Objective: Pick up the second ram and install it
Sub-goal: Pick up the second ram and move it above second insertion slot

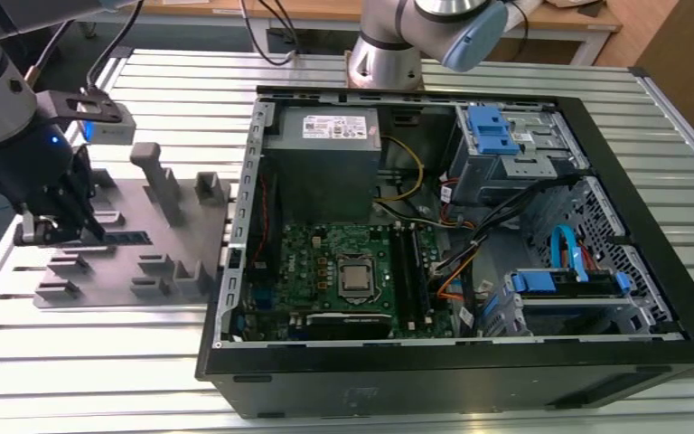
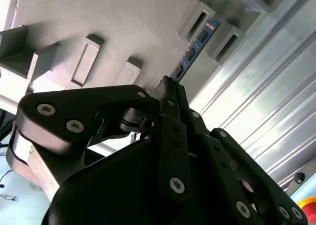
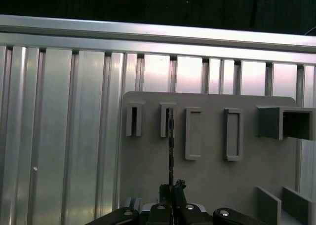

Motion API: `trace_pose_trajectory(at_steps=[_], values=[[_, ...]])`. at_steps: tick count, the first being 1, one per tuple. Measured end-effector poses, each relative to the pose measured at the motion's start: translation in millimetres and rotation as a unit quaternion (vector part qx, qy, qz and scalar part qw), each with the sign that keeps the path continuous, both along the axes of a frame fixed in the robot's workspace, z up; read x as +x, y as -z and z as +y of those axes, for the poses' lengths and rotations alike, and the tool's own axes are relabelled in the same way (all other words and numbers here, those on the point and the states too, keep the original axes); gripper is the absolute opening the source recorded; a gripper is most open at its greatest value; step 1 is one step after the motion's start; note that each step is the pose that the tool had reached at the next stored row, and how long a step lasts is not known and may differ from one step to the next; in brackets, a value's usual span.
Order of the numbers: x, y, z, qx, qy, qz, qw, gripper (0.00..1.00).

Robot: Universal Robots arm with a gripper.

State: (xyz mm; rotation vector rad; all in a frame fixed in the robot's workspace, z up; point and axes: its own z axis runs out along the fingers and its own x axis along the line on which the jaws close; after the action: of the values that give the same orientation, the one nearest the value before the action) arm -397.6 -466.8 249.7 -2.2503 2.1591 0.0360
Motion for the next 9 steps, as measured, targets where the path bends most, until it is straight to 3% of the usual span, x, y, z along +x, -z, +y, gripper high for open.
trace_pose_trajectory(at_steps=[9], values=[[0.0, -9.4, 0.0, 0.0, 0.0, 0.0, 1.0, 0.13]])
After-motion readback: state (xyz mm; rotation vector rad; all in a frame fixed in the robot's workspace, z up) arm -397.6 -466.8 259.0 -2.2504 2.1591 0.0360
